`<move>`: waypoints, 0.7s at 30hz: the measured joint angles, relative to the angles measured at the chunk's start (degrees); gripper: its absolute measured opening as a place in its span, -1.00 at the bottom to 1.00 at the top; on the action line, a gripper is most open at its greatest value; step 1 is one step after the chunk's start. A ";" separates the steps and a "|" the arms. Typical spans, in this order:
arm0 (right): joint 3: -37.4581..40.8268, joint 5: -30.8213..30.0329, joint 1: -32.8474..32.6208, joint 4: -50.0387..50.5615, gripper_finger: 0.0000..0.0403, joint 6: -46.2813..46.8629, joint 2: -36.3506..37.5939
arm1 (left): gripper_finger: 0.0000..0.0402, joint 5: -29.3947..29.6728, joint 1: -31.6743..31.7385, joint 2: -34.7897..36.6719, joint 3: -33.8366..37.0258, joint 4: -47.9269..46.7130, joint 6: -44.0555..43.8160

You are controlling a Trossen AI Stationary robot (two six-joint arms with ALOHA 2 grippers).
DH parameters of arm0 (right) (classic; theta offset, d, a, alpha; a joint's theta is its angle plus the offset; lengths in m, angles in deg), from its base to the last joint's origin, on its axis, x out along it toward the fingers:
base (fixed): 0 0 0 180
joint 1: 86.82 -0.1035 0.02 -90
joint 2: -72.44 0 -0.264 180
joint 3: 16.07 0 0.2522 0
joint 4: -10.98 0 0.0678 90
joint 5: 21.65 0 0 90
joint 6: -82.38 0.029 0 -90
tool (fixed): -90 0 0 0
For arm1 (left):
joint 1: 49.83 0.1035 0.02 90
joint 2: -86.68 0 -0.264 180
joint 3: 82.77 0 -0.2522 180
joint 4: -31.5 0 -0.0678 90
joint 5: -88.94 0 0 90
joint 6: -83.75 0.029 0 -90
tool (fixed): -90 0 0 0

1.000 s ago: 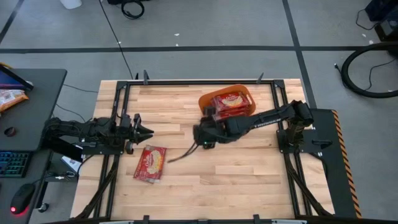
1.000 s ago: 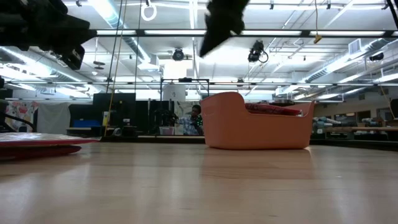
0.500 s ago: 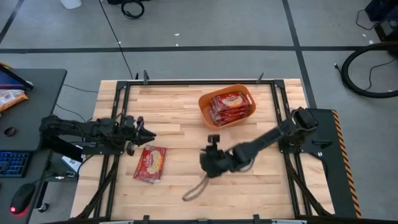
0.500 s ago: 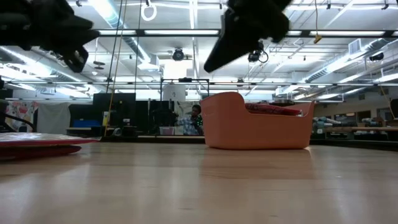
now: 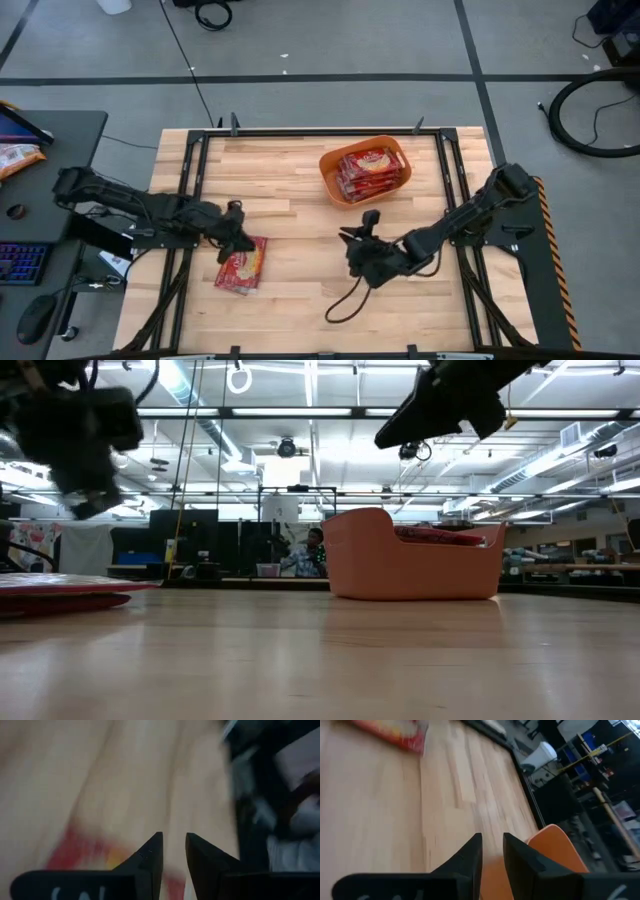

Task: Sort popcorn bags into baskets
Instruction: Put the popcorn pack into the orange bin

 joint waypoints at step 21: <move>14.01 2.71 -4.63 -22.25 -0.59 -9.75 4.61 | -0.57 -2.07 -10.31 -18.17 -17.20 -47.80 -25.31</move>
